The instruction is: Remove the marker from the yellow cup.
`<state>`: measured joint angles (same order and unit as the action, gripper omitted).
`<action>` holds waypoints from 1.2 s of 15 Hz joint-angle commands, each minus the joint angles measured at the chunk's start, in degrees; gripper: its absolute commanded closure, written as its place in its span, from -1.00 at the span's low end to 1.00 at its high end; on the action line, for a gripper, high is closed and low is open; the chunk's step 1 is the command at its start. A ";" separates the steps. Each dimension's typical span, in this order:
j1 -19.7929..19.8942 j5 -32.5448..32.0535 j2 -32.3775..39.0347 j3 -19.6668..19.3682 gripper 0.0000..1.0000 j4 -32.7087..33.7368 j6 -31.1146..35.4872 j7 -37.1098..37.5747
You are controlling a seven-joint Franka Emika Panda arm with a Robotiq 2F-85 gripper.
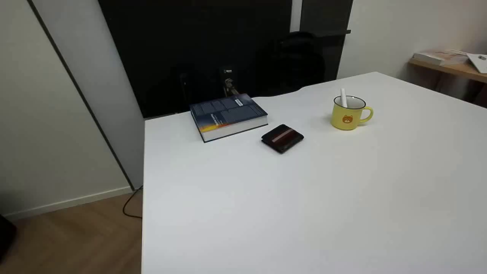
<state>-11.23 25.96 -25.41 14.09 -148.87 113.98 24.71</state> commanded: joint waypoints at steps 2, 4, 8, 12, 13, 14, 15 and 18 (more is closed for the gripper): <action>0.06 -0.04 -0.01 0.00 -1.00 0.09 -0.18 0.01; 0.06 -0.04 -0.01 0.00 -1.00 0.09 -0.18 0.01; 0.06 -0.04 -0.01 0.00 -1.00 0.09 -0.18 0.01; 2.46 -2.00 0.93 -2.49 -1.00 1.13 -0.68 -2.04; 3.44 -2.60 1.11 -3.49 -1.00 1.38 -0.67 -3.02; 4.68 -3.48 1.25 -4.73 -1.00 1.76 -0.70 -3.90; 5.72 -4.11 1.15 -5.71 -1.00 1.94 -0.38 -4.55; 8.79 -6.40 1.16 -8.56 -1.00 2.98 1.48 -7.09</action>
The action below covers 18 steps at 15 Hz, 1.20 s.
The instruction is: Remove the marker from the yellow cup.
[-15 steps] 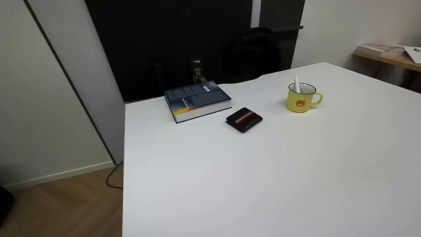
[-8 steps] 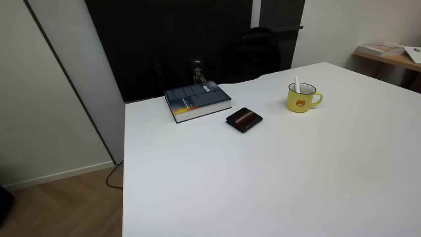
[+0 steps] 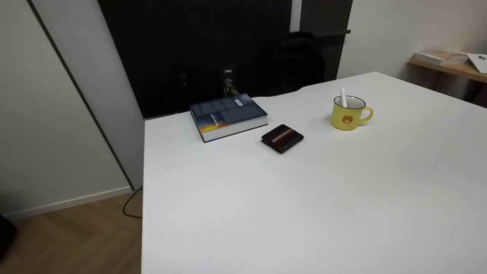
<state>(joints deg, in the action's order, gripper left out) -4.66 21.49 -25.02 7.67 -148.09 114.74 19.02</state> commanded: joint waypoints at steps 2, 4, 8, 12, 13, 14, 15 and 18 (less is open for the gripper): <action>3.99 -3.55 1.79 -3.66 -1.00 3.45 2.35 -2.58; 5.34 -4.55 3.45 -5.04 -1.00 5.00 3.51 -3.62; 7.03 -6.31 6.65 -6.45 -1.00 7.26 5.99 -3.51; 7.65 -7.60 9.03 -6.93 -1.00 8.68 8.13 -2.88; 7.72 -7.97 9.47 -7.02 -1.00 8.88 8.56 -2.78; 7.75 -8.24 9.86 -7.12 -1.00 9.11 8.85 -2.78; 7.82 -8.40 10.29 -7.22 -1.00 9.36 9.14 -2.69; 8.25 -9.29 11.89 -7.68 -1.00 10.24 10.01 -2.63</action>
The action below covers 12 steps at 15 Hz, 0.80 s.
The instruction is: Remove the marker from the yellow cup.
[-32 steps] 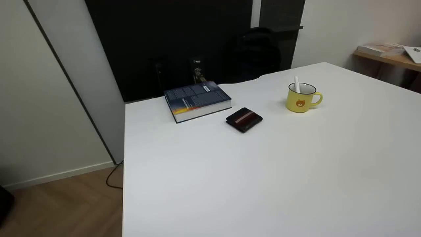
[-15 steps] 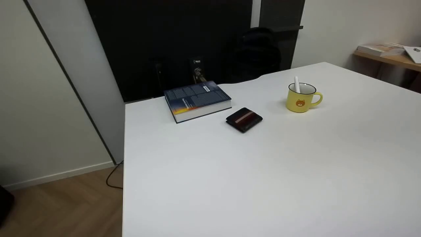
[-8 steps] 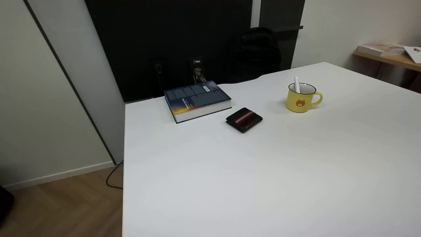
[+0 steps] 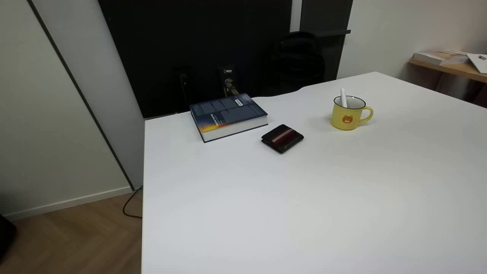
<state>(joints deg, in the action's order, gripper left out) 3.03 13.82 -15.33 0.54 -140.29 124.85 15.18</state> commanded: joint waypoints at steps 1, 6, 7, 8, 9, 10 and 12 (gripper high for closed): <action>0.79 -2.07 2.97 -0.89 -1.00 2.92 0.03 1.22; 2.29 -4.61 8.31 -2.60 -1.00 6.50 2.04 1.28; 2.50 -5.01 9.50 -2.91 -1.00 7.31 2.57 1.29; 2.63 -5.54 10.61 -3.23 -1.00 8.12 2.98 1.21; 2.72 -5.76 11.65 -3.54 -1.00 8.92 3.27 1.32; 2.73 -5.87 12.61 -3.83 -1.00 9.73 3.39 1.37; 2.62 -5.85 14.12 -4.32 -1.00 11.03 3.42 1.38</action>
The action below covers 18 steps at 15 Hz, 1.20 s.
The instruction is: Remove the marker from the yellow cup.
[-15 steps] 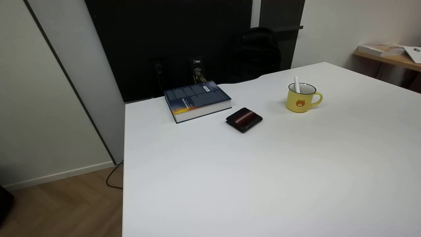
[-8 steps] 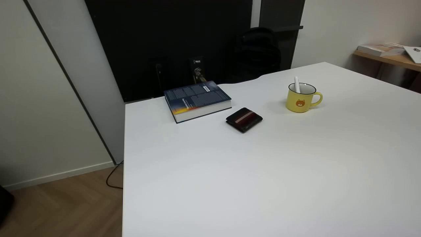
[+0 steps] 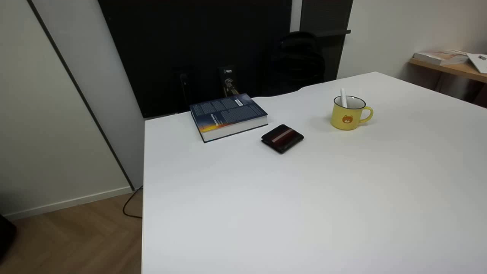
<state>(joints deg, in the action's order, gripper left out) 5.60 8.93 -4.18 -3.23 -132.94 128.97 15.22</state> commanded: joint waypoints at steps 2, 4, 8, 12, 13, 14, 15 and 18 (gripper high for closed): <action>-0.09 -0.13 3.70 -0.89 -1.00 4.71 -1.93 1.20; -0.29 0.01 2.84 -0.89 -1.00 2.60 -0.34 0.01; -0.30 0.02 3.21 -0.93 -1.00 3.09 -0.44 0.01; -0.29 0.02 3.21 -0.93 -1.00 3.10 -0.46 0.01; -0.42 -0.15 3.33 -0.82 -1.00 3.08 -0.18 0.15; -0.51 -0.10 3.86 -0.76 -1.00 3.20 0.15 0.29; -0.56 0.96 4.37 -0.78 -1.00 3.42 -0.48 -0.69; -1.10 2.12 6.48 -0.41 -1.00 3.35 2.63 -0.88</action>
<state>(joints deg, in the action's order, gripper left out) 5.13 9.73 0.13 -3.76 -130.22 129.65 14.63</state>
